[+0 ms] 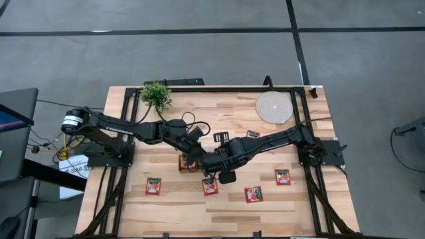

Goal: Pick & Place Tea
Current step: Put the brown tea bag into the middle section of the wooden organizer

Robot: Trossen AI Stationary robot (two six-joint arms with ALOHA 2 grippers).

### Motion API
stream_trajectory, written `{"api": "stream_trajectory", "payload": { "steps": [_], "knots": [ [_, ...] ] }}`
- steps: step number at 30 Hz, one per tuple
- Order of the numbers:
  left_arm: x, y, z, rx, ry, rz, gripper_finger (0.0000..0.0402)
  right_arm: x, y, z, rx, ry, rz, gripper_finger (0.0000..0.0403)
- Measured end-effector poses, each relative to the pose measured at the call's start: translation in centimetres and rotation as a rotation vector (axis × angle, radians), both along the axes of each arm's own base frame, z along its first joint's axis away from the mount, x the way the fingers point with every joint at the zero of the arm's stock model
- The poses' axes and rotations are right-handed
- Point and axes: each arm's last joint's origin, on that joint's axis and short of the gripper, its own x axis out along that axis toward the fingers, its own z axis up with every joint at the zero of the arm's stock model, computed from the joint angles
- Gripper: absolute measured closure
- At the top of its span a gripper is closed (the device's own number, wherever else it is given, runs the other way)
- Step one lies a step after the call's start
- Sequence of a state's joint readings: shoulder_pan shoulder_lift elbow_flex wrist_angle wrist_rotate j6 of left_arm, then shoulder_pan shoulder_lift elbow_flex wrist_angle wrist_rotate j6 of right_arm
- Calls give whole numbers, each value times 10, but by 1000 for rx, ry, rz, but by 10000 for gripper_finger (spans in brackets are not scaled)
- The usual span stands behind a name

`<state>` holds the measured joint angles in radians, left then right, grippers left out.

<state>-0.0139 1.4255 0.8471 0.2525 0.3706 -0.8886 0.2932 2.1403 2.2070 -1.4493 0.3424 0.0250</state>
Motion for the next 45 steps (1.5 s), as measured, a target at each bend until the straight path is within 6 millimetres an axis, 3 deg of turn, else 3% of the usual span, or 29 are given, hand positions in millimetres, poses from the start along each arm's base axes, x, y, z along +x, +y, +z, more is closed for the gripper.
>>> {"api": "stream_trajectory", "payload": {
  "steps": [30, 45],
  "knots": [
    [-1, 2, -7, 120, 55, 202, 265, 1, -5, 0, 8, 1, -21, 403],
    [-1, -4, -7, 158, 56, 235, 345, 3, -8, 0, 13, -1, -27, 403]
  ]
}}
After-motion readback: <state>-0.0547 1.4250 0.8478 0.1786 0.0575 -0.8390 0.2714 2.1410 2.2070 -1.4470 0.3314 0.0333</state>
